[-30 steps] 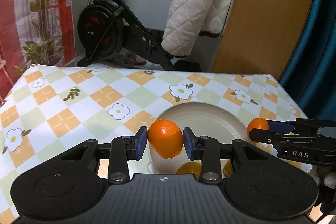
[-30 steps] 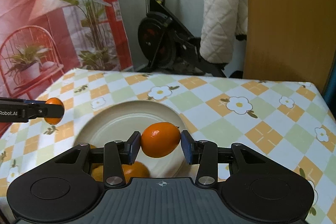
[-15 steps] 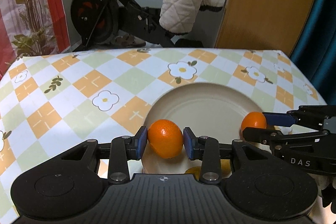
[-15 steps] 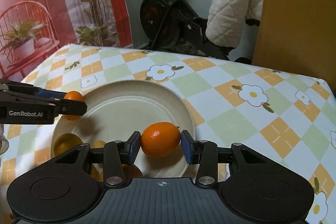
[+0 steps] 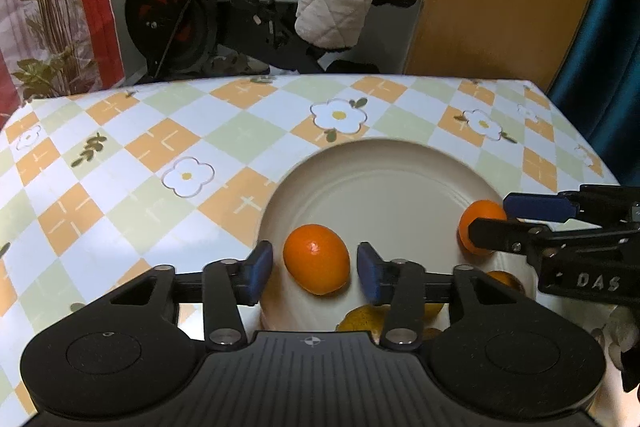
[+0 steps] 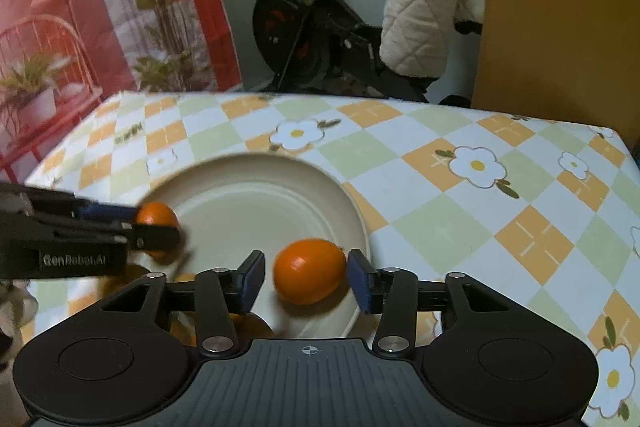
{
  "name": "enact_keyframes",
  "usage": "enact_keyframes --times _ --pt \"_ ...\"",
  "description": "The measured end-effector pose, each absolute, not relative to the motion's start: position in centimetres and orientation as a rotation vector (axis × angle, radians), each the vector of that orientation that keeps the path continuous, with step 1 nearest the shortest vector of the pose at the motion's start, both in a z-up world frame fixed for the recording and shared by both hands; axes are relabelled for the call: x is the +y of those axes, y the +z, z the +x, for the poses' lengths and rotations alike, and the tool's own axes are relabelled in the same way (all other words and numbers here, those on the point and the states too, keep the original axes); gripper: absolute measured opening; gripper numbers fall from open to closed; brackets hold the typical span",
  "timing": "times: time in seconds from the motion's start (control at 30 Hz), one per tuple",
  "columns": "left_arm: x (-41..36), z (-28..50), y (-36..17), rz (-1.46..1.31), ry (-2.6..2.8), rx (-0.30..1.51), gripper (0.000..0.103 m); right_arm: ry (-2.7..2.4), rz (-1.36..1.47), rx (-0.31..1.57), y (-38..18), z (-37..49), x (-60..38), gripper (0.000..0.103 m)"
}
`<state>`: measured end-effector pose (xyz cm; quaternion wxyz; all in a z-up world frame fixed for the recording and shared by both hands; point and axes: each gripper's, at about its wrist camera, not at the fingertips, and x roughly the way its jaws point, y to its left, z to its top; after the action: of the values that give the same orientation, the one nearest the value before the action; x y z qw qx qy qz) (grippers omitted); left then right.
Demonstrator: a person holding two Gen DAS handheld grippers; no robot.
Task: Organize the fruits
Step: 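Carry both citrus fruits over the plate and open both tools to drop them, then move the left tool to a green lime while the right tool approaches a green apple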
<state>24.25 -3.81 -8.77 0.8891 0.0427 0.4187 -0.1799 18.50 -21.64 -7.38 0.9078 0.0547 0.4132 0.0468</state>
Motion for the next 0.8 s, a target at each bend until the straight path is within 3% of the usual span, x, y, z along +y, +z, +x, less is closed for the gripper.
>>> enact_keyframes --times 0.4,0.8 --pt "-1.4 20.2 -4.5 0.071 -0.361 0.756 0.05 0.119 0.119 0.782 -4.5 14.9 -21.7 0.046" --pt "1.4 15.1 -3.8 0.033 -0.271 0.733 0.049 0.104 0.107 0.78 -4.5 11.3 -21.1 0.046"
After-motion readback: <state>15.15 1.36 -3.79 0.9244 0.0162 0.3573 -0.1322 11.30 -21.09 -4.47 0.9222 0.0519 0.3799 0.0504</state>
